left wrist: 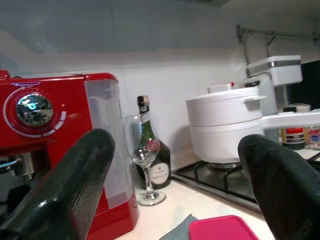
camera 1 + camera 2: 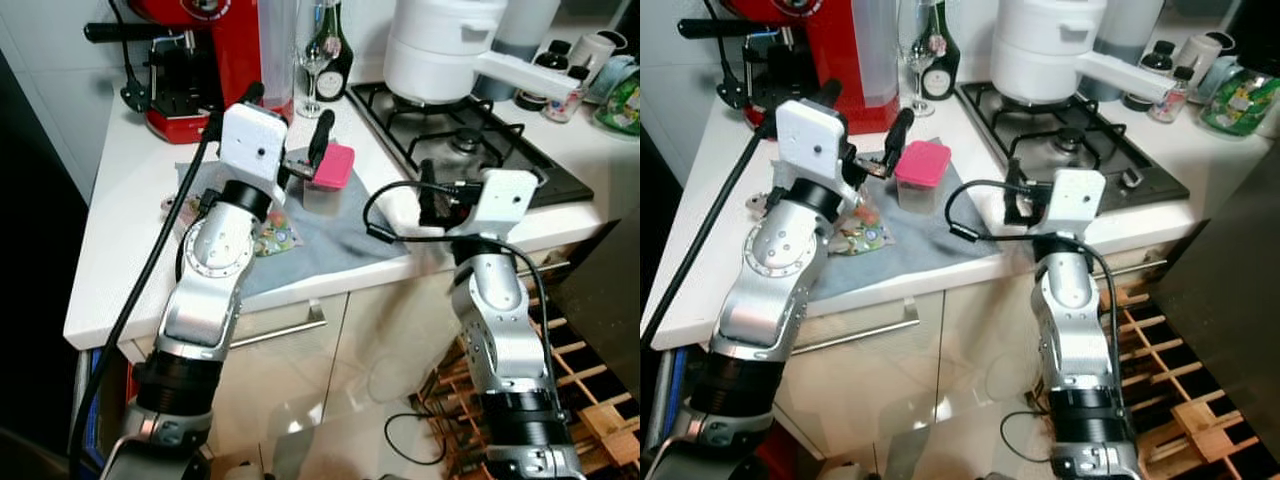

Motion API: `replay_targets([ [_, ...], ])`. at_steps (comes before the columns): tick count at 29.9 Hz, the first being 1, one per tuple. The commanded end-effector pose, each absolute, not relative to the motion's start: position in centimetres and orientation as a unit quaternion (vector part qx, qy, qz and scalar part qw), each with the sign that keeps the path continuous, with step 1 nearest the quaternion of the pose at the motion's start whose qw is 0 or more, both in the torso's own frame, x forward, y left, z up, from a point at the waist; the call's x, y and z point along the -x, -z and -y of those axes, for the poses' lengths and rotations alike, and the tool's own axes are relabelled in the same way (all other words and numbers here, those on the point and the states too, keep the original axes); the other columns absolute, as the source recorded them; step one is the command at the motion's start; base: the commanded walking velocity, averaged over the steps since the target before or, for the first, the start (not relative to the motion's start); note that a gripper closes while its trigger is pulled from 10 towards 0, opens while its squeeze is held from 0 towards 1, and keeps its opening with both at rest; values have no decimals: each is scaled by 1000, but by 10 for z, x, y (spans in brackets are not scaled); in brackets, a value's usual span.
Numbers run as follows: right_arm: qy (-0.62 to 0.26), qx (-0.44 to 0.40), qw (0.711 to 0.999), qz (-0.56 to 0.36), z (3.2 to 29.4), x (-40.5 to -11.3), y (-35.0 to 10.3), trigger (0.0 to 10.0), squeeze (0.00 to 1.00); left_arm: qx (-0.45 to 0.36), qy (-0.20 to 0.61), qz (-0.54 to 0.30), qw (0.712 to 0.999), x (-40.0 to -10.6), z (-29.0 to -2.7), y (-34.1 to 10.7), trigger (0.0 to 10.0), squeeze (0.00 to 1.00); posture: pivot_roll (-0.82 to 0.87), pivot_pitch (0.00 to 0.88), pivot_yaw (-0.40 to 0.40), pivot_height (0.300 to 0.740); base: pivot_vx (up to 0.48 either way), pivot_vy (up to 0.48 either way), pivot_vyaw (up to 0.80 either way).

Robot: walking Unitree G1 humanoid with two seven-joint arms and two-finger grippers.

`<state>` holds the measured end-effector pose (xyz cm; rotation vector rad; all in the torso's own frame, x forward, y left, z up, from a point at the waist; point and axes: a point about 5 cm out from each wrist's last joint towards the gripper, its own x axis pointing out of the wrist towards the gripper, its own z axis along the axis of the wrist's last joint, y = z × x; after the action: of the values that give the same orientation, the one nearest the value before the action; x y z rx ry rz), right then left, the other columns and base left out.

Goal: Restocking fridge

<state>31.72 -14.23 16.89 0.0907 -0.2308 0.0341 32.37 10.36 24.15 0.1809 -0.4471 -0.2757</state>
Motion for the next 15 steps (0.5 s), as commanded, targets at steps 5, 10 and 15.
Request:
replay_targets([
  [5, -27, -58, 991, 114, 139, -319, -173, 10000, 0, -99, 123, 223, 962, -328, -109, -248, 10000, 0, 19, 0, -24, 740, 0, 480, 0],
  [10, -44, -81, 991, 100, 132, -320, -175, 10000, 0, -106, 117, 224, 962, -327, -107, -247, 10000, 0, 23, 0, -25, 740, 0, 96, 0],
  [15, -57, -88, 990, 98, 128, -320, -177, 10000, 0, -109, 114, 222, 962, -327, -108, -247, 10000, 0, 25, 0, -28, 740, 0, 0, 0],
])
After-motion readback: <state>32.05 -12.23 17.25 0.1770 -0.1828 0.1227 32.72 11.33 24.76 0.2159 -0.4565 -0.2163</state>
